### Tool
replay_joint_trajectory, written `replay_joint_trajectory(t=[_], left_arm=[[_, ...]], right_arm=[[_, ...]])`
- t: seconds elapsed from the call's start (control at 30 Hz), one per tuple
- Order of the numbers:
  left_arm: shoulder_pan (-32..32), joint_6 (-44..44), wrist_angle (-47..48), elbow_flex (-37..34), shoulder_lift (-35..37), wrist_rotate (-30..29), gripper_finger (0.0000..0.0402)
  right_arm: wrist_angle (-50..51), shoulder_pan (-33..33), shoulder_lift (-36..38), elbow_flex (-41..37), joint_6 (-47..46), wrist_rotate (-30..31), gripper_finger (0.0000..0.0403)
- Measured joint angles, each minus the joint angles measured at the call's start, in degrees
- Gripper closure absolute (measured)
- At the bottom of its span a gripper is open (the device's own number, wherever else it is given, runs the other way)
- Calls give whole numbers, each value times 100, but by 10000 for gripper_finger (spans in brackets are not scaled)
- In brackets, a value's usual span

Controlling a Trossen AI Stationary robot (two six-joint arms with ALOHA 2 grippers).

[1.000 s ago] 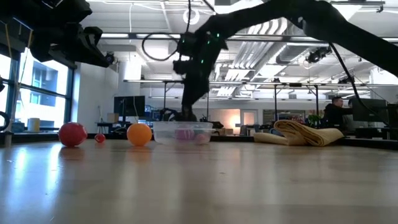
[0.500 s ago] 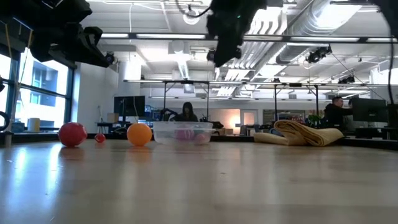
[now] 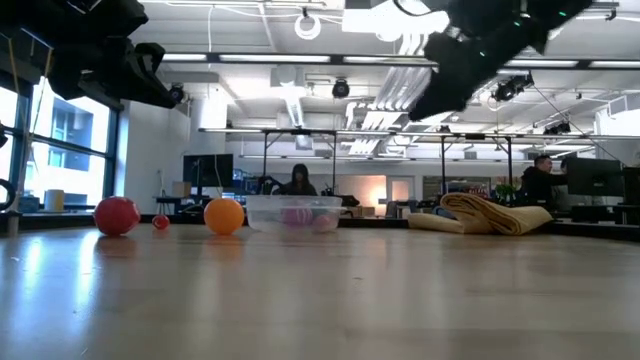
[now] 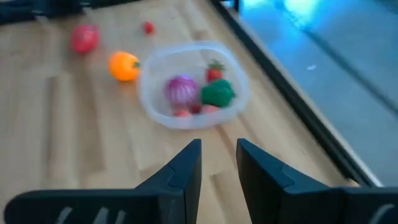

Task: Pick and placing Produce into tupperware
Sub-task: Put the red cherry into the transparent bin

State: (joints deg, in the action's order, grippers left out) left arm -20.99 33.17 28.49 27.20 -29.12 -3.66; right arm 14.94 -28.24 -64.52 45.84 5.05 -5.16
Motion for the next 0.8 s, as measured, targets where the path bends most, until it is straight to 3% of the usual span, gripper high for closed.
replay_joint_trajectory(t=[0.13,0.23,0.4,0.8], left_arm=[[1,0,0,0,0,-1,396],[0,0,0,0,0,0,396],[0,0,0,0,1,-1,396],[0,0,0,2,2,0,396]], right_arm=[[-339,-1,639,-880,42,495,312],[-376,0,965,-1191,52,482,312],[-503,99,1273,-1254,-43,27,324],[-446,172,1330,-1256,-179,41,359]])
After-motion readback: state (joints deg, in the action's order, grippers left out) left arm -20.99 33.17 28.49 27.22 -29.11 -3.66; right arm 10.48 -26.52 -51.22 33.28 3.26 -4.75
